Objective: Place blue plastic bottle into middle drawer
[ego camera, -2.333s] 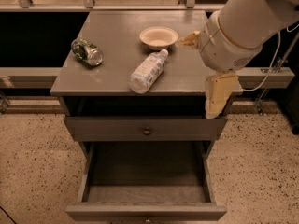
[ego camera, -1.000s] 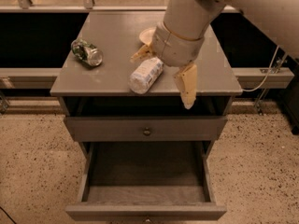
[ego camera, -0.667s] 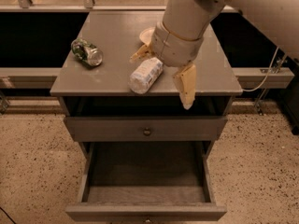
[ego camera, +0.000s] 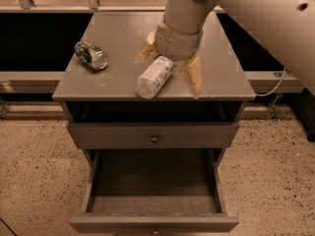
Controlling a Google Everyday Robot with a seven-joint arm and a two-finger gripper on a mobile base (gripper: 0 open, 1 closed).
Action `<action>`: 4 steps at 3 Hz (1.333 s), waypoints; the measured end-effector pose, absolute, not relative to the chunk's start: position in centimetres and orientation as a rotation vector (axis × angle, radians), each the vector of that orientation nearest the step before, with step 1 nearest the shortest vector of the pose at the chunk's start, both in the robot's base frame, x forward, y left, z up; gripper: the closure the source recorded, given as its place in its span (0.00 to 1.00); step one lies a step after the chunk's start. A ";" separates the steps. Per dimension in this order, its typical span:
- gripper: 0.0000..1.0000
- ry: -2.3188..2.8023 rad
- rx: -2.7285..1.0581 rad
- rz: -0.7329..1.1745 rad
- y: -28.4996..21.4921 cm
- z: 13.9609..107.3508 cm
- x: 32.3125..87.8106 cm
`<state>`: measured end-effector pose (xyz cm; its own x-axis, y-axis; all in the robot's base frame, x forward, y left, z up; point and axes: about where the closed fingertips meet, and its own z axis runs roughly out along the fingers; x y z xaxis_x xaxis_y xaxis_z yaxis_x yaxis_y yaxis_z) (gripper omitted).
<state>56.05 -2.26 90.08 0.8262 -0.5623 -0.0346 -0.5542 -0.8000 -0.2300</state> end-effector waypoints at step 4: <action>0.16 0.675 -2.956 -0.149 0.1 84.8 64.4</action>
Offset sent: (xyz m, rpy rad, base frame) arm 0.0853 0.0128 -0.0352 -0.1994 -0.0798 0.1619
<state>64.43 0.15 84.84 0.8966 -0.4370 0.0719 -0.4267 -0.8958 -0.1243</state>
